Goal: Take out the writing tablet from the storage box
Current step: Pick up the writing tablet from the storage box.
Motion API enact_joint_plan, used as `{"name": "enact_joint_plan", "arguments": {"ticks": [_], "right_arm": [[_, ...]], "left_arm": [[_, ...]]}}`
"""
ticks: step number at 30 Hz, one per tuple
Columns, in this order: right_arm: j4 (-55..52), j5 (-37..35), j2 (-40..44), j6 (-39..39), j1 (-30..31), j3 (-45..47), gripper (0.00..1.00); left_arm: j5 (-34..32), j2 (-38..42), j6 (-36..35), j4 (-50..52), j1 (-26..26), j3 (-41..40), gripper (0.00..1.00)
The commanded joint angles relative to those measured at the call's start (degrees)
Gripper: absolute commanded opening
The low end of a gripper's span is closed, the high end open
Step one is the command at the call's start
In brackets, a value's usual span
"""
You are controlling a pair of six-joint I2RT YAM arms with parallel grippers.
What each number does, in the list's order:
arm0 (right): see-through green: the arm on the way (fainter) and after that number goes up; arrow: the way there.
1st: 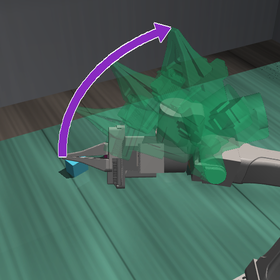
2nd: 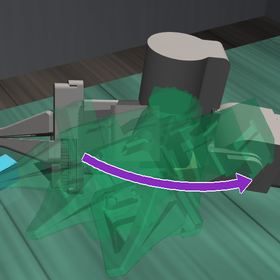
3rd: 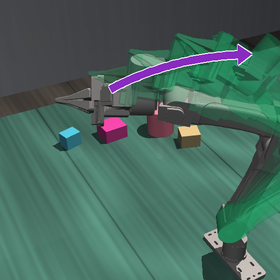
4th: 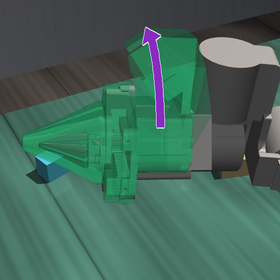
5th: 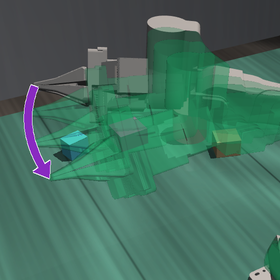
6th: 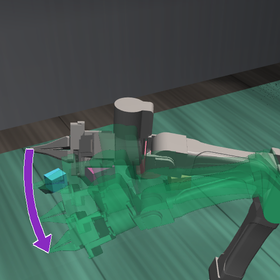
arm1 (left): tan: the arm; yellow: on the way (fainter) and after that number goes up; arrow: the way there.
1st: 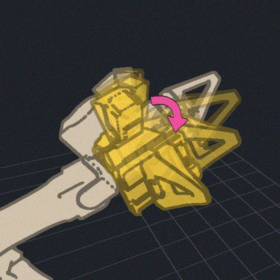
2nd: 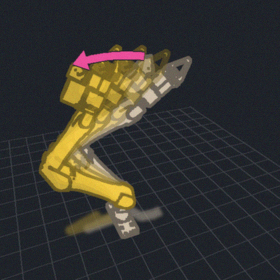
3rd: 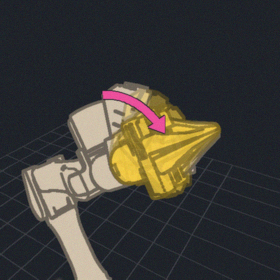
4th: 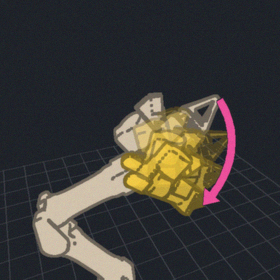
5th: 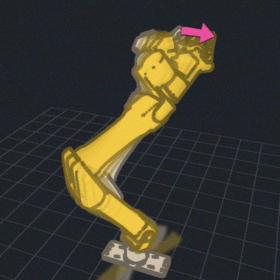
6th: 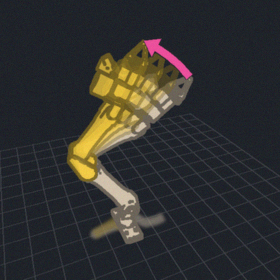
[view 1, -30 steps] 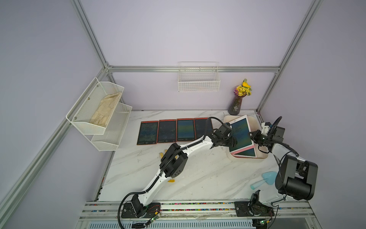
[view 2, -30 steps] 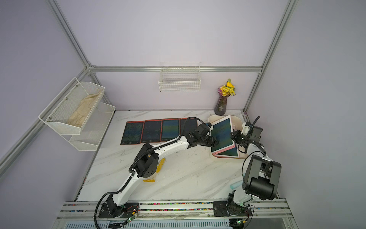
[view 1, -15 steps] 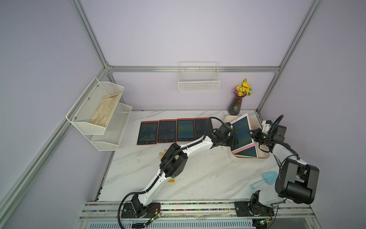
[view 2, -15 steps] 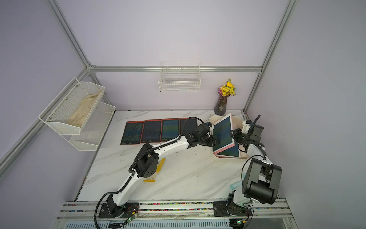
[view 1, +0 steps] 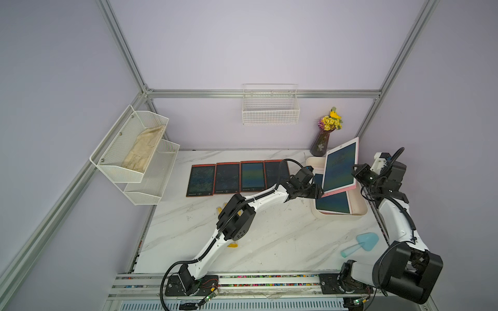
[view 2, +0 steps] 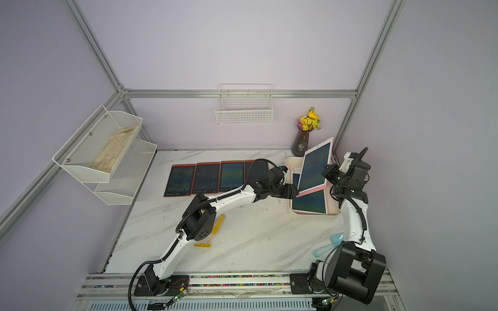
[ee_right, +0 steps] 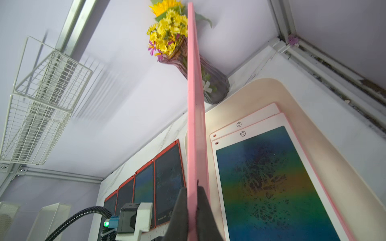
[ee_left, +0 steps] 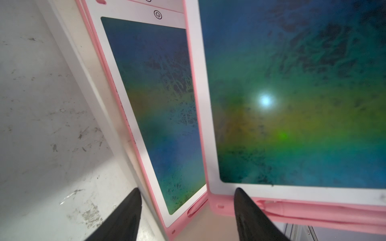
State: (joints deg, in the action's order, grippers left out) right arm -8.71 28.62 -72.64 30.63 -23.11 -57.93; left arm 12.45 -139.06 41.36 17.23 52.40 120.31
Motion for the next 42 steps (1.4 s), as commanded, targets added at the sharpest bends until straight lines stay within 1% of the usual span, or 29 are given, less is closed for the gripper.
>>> {"name": "enact_joint_plan", "arguments": {"ticks": [1, 7, 12, 20, 23, 31, 42], "right_arm": [[-1.3, -1.2, 1.7, 1.3, 0.2, -3.7, 0.00], [-1.8, -0.9, 1.9, 0.9, 0.3, -5.2, 0.00], [-2.0, -0.7, 1.4, 0.4, 0.2, -5.7, 0.00], [-2.3, -1.2, 1.3, -0.1, 0.0, -6.5, 0.00], [-2.1, -0.9, 1.5, 0.0, 0.0, -7.1, 0.00], [-1.3, 1.1, 1.7, 0.9, 0.0, -7.8, 0.00], [-2.3, 3.2, 1.1, 0.2, 1.1, -8.4, 0.00]], "left_arm": [[2.0, 2.0, -0.2, -2.2, 0.3, 0.0, 0.69], [2.2, -0.4, -0.1, -2.1, 0.4, 1.4, 0.70], [3.6, -3.0, -0.1, -1.4, 0.5, 4.4, 0.70], [4.7, -4.3, -1.2, -0.7, 1.9, 7.2, 0.70], [3.3, -2.2, -1.8, -0.5, 1.9, 4.8, 0.71], [-0.7, 6.1, -4.0, -3.2, 1.0, -6.2, 0.72], [-3.1, 12.7, -4.9, -4.3, 0.3, -14.2, 0.73]]}}
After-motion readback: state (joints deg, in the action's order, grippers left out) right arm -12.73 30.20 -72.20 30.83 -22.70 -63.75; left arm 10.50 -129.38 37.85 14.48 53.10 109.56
